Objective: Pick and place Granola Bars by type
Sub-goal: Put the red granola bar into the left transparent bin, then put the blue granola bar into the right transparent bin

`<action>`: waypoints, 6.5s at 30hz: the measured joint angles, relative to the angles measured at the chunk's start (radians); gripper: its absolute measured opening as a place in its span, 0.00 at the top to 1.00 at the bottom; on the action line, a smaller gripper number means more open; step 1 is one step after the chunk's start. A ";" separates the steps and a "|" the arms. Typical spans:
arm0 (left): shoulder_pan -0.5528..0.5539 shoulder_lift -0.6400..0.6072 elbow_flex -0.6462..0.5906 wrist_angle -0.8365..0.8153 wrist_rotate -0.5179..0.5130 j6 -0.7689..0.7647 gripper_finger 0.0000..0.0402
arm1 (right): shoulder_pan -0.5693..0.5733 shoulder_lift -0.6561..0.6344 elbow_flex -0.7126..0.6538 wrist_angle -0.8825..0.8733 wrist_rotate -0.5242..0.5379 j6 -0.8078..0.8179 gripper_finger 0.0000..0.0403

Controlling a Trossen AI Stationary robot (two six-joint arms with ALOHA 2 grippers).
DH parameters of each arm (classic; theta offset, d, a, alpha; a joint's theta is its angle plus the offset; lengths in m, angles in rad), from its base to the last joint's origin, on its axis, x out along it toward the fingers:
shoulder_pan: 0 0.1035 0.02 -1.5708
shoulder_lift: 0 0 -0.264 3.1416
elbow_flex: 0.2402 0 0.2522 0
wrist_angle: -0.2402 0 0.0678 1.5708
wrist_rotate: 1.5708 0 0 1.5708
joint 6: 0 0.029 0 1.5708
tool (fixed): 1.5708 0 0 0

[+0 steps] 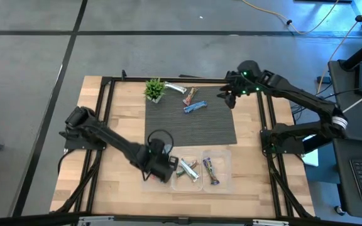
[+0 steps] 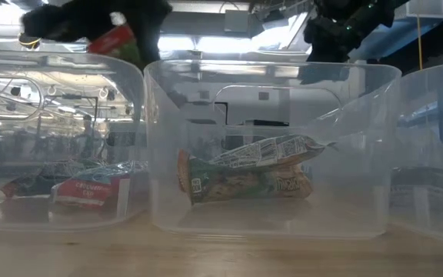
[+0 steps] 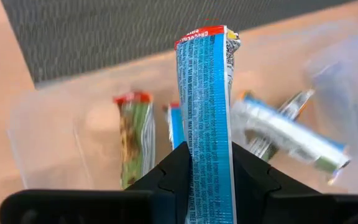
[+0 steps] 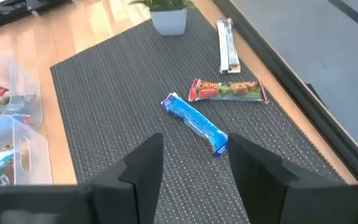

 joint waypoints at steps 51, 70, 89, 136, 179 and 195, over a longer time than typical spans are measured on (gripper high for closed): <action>-0.053 0.183 -0.001 0.010 0.275 -0.254 0.77 | 0.000 0.009 0.000 0.017 -0.062 -0.195 0.55; -0.051 0.126 0.000 0.016 0.188 -0.237 0.77 | -0.005 0.331 0.008 0.072 -0.186 -0.478 0.55; 0.129 -0.240 0.000 -0.097 -0.307 0.294 0.77 | 0.013 0.384 0.010 0.249 -0.137 -0.457 0.55; 0.990 -0.457 -0.660 0.988 0.552 1.623 0.77 | 0.111 0.812 0.479 -0.116 0.107 -0.575 0.55; 0.989 -0.457 -0.699 1.017 0.551 1.623 0.77 | 0.112 0.911 0.399 -0.058 0.163 -0.567 0.77; 0.989 -0.457 -0.699 1.015 0.551 1.624 0.76 | 0.146 0.856 0.653 -0.412 0.156 -0.180 0.85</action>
